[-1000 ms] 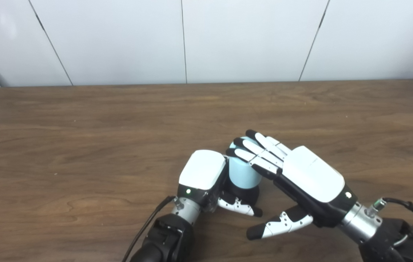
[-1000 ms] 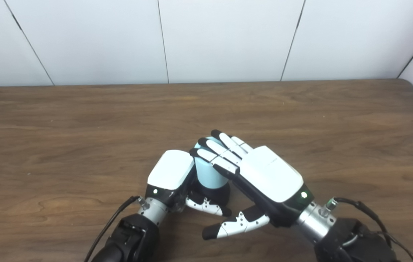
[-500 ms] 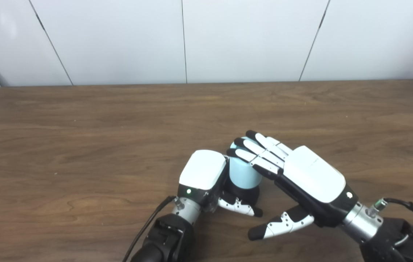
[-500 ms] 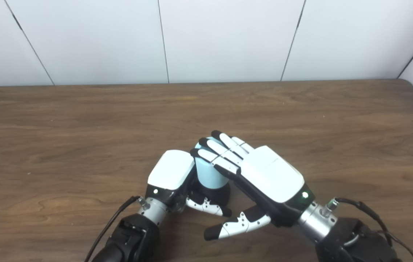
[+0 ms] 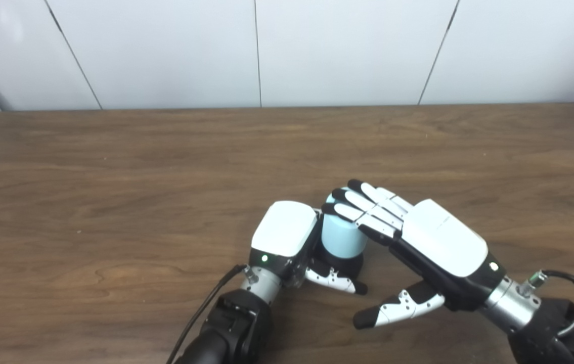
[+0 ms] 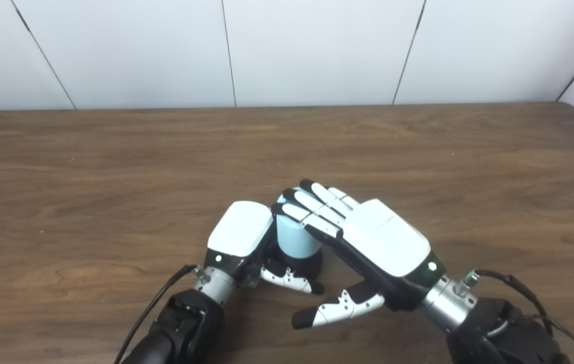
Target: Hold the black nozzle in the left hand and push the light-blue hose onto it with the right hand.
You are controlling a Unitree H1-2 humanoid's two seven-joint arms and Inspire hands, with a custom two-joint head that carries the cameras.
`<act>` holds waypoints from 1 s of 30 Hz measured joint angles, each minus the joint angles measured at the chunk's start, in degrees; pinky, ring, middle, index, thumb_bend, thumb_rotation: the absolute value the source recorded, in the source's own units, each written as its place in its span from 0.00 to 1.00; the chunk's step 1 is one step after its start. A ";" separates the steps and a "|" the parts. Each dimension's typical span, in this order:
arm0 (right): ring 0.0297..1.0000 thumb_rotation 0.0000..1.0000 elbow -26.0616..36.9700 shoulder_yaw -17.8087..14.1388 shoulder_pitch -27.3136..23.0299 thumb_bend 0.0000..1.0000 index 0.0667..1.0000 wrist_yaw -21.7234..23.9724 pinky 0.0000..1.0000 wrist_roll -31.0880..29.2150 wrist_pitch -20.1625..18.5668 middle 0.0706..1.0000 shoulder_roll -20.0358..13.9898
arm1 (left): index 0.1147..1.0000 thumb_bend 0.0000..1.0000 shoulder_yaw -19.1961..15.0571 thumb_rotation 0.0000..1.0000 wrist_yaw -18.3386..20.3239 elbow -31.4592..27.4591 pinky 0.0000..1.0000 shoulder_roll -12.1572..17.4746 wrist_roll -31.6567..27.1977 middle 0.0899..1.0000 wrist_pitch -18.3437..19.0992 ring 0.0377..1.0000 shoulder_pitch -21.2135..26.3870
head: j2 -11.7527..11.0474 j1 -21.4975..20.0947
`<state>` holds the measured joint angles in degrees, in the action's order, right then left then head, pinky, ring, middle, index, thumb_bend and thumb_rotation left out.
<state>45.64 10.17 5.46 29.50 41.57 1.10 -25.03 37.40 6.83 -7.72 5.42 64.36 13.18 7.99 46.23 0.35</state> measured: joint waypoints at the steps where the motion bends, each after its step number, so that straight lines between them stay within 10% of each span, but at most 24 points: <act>1: 0.99 1.00 0.05 -0.04 0.11 0.65 0.89 0.00 0.95 -0.07 0.00 0.96 0.00 | 0.42 0.52 0.00 0.00 0.00 0.00 0.31 0.00 0.00 0.37 -0.02 0.36 -0.02 | 0.00 -0.17; 30: 0.99 1.00 6.43 -6.87 -9.24 0.55 0.92 3.94 0.93 -9.61 -13.04 0.96 8.61 | 0.42 0.52 -0.26 0.00 -0.03 -0.06 0.31 -0.08 -0.25 0.35 -0.24 0.36 -0.15 | -0.35 -0.35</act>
<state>52.07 3.29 -3.77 33.44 31.96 -11.94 -16.42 37.14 6.79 -7.78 5.34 64.12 12.94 7.84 45.88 0.00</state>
